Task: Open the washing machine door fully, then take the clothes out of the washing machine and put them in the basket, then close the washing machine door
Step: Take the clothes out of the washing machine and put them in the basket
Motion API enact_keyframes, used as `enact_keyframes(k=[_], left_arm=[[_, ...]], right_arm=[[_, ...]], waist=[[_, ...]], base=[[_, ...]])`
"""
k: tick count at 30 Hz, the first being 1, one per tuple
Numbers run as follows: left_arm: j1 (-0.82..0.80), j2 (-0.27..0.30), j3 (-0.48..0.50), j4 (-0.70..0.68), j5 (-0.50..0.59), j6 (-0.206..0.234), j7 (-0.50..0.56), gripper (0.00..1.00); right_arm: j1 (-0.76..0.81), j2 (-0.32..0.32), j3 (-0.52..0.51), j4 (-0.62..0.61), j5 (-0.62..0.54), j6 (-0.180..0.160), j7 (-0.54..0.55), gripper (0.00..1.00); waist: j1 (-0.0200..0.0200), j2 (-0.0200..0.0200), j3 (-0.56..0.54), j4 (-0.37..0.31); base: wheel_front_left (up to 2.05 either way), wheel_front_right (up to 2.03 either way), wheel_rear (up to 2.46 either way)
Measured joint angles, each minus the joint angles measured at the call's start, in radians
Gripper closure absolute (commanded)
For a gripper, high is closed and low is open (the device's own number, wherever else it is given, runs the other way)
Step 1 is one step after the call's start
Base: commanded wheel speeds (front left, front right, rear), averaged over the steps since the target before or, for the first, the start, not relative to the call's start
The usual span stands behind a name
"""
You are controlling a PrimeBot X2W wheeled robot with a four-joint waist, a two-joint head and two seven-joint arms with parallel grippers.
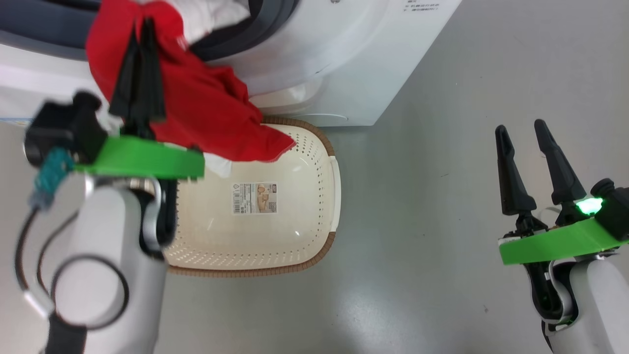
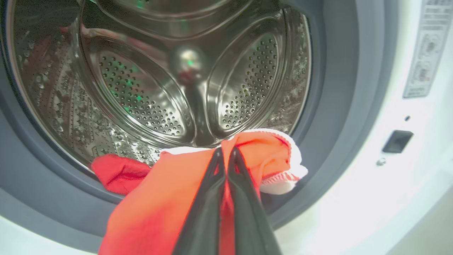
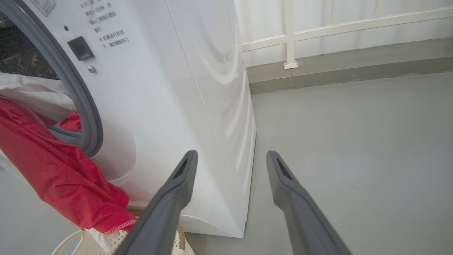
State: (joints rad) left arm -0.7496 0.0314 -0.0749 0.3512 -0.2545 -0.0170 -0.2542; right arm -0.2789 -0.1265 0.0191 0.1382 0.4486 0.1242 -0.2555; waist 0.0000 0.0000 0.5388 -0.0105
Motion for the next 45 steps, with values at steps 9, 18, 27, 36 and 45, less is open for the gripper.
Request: enact_keyframes(k=[9, 18, 27, 36, 45], left_arm=[[0.232, -0.001, -0.014, -0.138, -0.042, 0.031, 0.0, 1.0], [0.316, 0.0, -0.06, -0.108, -0.102, 0.053, 0.0, 1.0], [0.293, 0.001, -0.059, 0.088, -0.107, 0.042, 0.0, 1.0], [0.149, 0.0, -0.051, 0.307, -0.097, 0.006, 0.0, 1.0], [-0.014, -0.003, -0.053, 0.543, -0.045, -0.02, 0.0, 1.0]], right_arm=[[0.012, 0.0, 0.002, 0.001, 0.0, 0.0, 0.0, 0.0], [0.01, 0.0, 0.002, -0.001, 0.0, 0.0, 0.0, 0.0], [0.002, 0.002, 0.001, -0.008, 0.0, 0.0, 0.0, 0.0], [-0.018, 0.007, -0.011, -0.017, 0.0, 0.0, 0.0, 0.0], [-0.069, 0.016, -0.01, -0.03, 0.0, 0.0, 0.0, 0.0]], waist=[[0.0, 0.0, 0.002, -0.002], [0.0, 0.0, 0.027, 0.001], [0.0, 0.0, 0.076, -0.013], [0.0, 0.0, 0.138, -0.033], [0.0, 0.0, 0.214, -0.048]], base=[[0.0, 0.0, 0.0], [0.0, 0.0, 0.0], [0.0, 0.0, 0.0], [0.0, 0.0, 0.0], [0.0, 0.0, 0.0]])
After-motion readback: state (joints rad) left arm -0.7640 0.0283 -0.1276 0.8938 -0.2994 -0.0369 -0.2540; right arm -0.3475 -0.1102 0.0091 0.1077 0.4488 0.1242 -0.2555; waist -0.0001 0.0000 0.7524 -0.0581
